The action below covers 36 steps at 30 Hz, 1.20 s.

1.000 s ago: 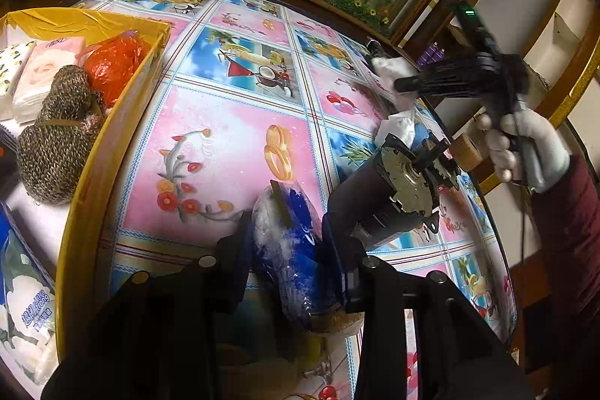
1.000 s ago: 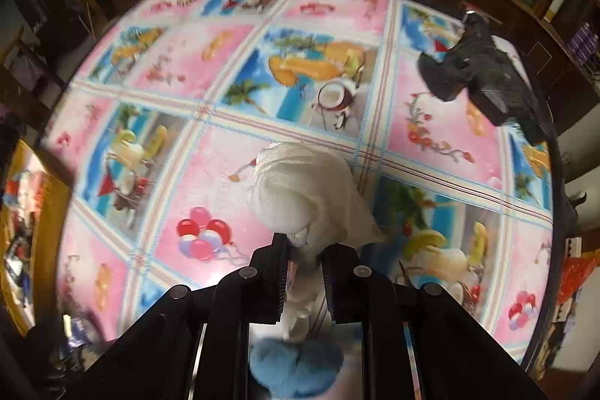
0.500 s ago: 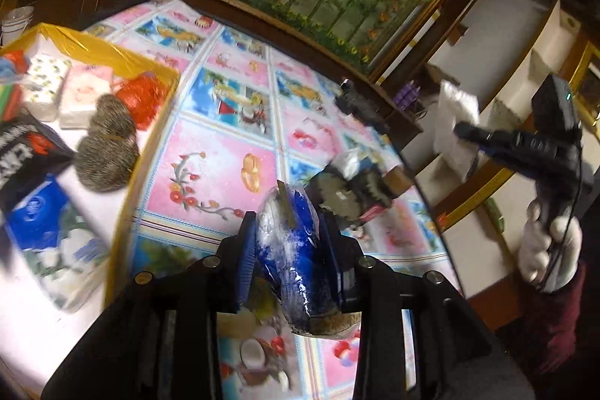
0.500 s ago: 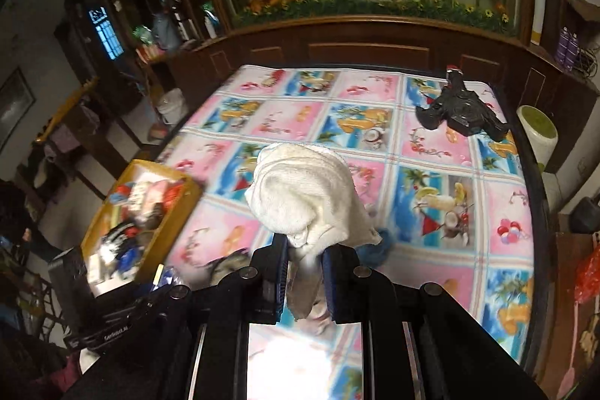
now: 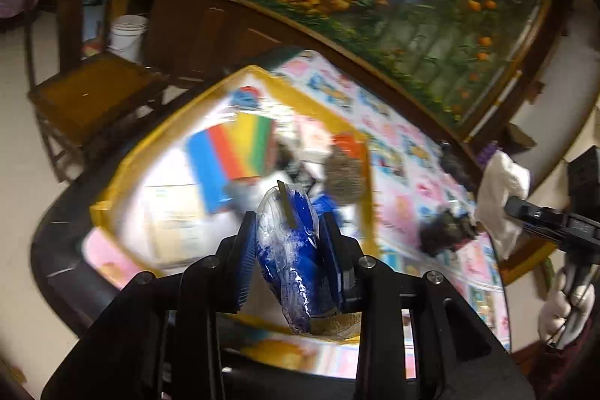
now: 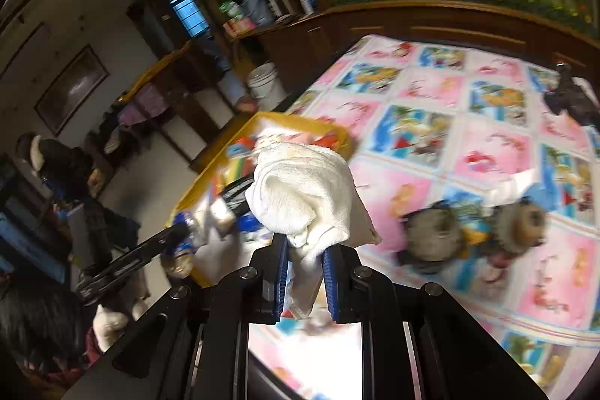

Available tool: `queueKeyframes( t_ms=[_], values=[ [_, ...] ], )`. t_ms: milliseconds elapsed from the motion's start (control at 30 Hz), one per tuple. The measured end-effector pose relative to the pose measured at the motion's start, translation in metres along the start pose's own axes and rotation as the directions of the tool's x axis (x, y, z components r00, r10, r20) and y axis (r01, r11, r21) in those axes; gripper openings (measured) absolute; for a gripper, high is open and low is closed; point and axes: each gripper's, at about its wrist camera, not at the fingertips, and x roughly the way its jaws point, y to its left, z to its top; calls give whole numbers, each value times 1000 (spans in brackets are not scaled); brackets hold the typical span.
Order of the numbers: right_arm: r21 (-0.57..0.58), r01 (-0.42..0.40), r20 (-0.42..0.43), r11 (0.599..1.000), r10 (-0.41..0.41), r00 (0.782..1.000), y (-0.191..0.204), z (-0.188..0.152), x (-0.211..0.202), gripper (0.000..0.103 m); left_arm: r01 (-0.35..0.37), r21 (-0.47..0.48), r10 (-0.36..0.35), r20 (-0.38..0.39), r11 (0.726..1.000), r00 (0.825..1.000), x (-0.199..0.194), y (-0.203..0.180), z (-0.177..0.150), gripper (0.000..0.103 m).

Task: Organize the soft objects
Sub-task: 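Carry the blue bag and white towel into the box and open both tools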

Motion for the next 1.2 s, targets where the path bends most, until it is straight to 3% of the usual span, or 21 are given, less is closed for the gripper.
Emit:
queueKeyframes(
  t_ms=[233, 433, 500, 600, 700, 767, 833, 900, 1033, 1200],
  values=[
    [7, -165, -132, 986, 165, 977, 43, 2, 72, 17, -34, -32, 30, -117, 999, 993, 34, 19, -7, 31],
    [12, -193, -268, 981, 189, 945, 64, -3, 141, 17, -65, -17, 62, -127, 998, 990, 43, 22, -6, 31],
    [13, -180, -301, 984, 176, 937, 68, -3, 160, 17, -42, -30, 39, -110, 999, 993, 40, 25, -4, 33],
    [25, -138, -337, 990, 139, 931, 67, -1, 186, 17, -50, -51, 47, -71, 997, 996, 31, 31, 0, 49],
    [31, -64, -356, 997, 71, 932, 64, -2, 210, 17, -130, -10, 130, -29, 991, 991, 20, 31, 4, 49],
    [8, -6, -352, 1000, 8, 936, 62, -1, 220, 18, -205, 36, 204, 18, 978, 979, 11, 24, 5, 51],
    [-17, 20, -331, 1000, -25, 943, 66, 1, 227, 16, -270, 82, 264, 76, 959, 961, 3, 16, 5, 64],
    [-40, 44, -319, 998, -55, 946, 72, 2, 230, 21, -313, 115, 300, 121, 943, 946, -3, 7, 5, 69],
    [-67, 14, -276, 998, -32, 961, 88, -1, 219, 55, -358, 162, 331, 168, 920, 928, -8, -4, 5, 69],
    [-141, 34, -174, 989, -59, 983, 109, -4, 192, 62, -351, 167, 326, 156, 922, 932, -7, -12, 4, 69]
  ],
)
